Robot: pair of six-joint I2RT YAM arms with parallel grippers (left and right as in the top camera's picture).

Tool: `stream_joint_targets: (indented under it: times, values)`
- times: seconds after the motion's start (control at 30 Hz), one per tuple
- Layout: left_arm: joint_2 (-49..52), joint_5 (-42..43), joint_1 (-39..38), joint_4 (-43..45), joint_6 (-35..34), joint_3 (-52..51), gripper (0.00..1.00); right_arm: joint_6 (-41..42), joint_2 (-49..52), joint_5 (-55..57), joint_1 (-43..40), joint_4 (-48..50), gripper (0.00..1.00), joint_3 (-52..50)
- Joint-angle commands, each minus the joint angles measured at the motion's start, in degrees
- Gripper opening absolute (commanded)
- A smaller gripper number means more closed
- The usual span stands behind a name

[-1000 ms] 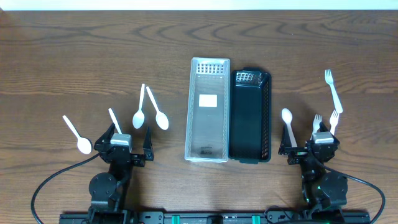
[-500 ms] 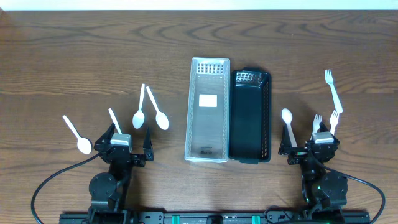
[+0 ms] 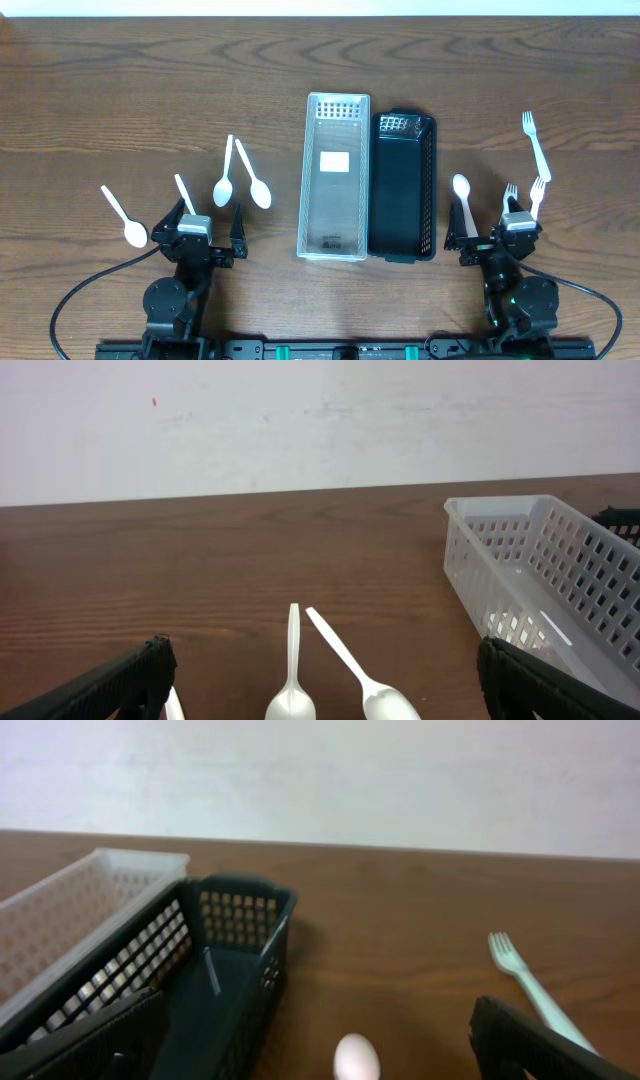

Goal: Pack container

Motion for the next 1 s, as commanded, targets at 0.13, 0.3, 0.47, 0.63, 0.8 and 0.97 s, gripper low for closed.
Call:
stream_joint_targets:
  times: [0.13,0.3,0.47,0.63,0.8,0.97]
  values:
    - [-0.3,1.5,0.3,-0.5,-0.1,-1.2,0.98,2.5,9.7,-0.8,0.3,-16.5,0.99,19.5]
    - [-0.3,1.4,0.3,-1.3,-0.1,-1.2,0.98,10.9,27.9,4.0,0.3,-37.9,0.99,36.6]
    - [-0.1,1.4,0.3,-1.5,-4.7,-1.2,0.98,10.9,49.5,2.2,0.3,-48.4,0.99,51.2]
    - [1.6,1.4,0.3,-5.4,-16.9,0.9,0.98,5.6,63.5,-0.4,0.3,-48.1,0.59,56.8]
    - [6.2,0.9,0.3,-17.2,-17.3,10.0,0.98,9.3,73.2,3.0,0.3,-45.6,0.28,57.0]
    - [15.9,0.8,0.3,-28.6,-17.3,22.9,0.98,10.3,79.8,3.0,0.3,-43.4,0.15,57.0]
